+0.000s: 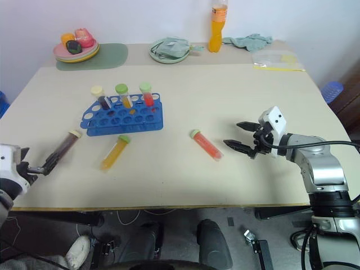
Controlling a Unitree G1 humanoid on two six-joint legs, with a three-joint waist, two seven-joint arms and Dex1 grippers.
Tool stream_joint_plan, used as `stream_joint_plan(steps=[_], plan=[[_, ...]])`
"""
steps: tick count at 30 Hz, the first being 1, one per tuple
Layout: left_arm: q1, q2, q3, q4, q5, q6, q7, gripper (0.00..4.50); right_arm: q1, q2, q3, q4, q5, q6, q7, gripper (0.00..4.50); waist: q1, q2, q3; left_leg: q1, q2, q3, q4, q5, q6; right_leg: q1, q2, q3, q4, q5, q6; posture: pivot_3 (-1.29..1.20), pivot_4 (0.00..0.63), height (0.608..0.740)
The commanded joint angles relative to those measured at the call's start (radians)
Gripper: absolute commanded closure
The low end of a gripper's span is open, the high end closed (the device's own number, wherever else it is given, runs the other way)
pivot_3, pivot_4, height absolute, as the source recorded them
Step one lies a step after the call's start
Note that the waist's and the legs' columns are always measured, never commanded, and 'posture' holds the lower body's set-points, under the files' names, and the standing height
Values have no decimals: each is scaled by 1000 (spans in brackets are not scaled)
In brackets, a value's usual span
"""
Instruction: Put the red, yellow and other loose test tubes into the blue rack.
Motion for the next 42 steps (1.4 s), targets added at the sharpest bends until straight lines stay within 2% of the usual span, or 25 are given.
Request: stream_joint_plan(steps=[1, 8, 12, 14, 16, 18, 21, 24, 36, 39, 42], plan=[[-7, -6, 17, -42, -1, -12, 16, 22, -42, -4, -5, -15, -2, -3, -8, 0, 0, 0, 0, 0, 0, 0, 0, 0, 0, 0, 0, 0, 0, 0, 0, 0, 150, 740], [-16, -14, -32, -97, -2, -21, 3, 22, -105, 22, 25, -77, 13, 81, -44, 0, -1, 0, 0, 0, 0, 0, 0, 0, 0, 0, 0, 0, 0, 0, 0, 0, 150, 740], [-33, -8, -150, -194, -44, -10, -76, 22, -153, 46, 59, -184, 46, 204, -78, 0, 0, 0, 0, 0, 0, 0, 0, 0, 0, 0, 0, 0, 0, 0, 0, 0, 150, 740], [-42, -2, -245, -244, -63, 4, -127, 22, -175, 36, 125, -236, -10, 262, -118, 0, 1, 0, 0, 0, 0, 0, 0, 0, 0, 0, 0, 0, 0, 0, 0, 0, 150, 740], [-46, 9, -347, -281, -59, 8, -179, 22, -222, 23, 201, -287, -41, 417, -177, 0, 1, 0, 0, 0, 0, 0, 0, 0, 0, 0, -1, 0, 0, 0, 0, 0, 150, 740], [-76, 13, -434, -300, -36, 13, -186, 22, -311, 48, 224, -324, 8, 675, -231, 0, 0, 1, 0, -1, 0, 0, 0, 0, 0, 0, -1, 0, 0, 0, -1, 0, 150, 740], [-145, -16, -532, -286, -30, 4, -191, 22, -431, 123, 258, -328, 15, 943, -325, 0, -2, 1, 0, -1, 0, 0, 0, 0, 0, -1, 0, 0, 0, 0, -4, 0, 150, 740], [-189, -61, -590, -257, -26, 1, -180, 22, -509, 198, 289, -282, -31, 1129, -440, 0, -1, 1, 0, -1, 0, -1, 0, 0, 0, -1, 1, 0, 0, 0, -3, 0, 150, 740], [-169, -124, -654, -271, -4, -12, -156, 22, -629, 229, 463, -91, -17, 1165, -542, 0, -7, 1, 0, -2, 0, 1, 0, -1, 2, -3, 0, 0, 1, 2, 0, 0, 150, 740], [-156, -123, -653, -277, 0, -19, -146, 0, -651, 232, 490, -42, -2, 1165, -531, 876, -6, 1, 0, -2, 0, 1, 0, -1, 2, -3, 1, 0, 2, 2, 0, 0, 150, 740], [-149, -122, -653, -278, 4, -24, -144, 0, -668, 226, 525, -41, 17, 1165, -508, 2350, -5, 1, 0, -2, 0, 1, 0, -1, 2, -3, 0, 0, 2, 2, 0, 0, 150, 740]])
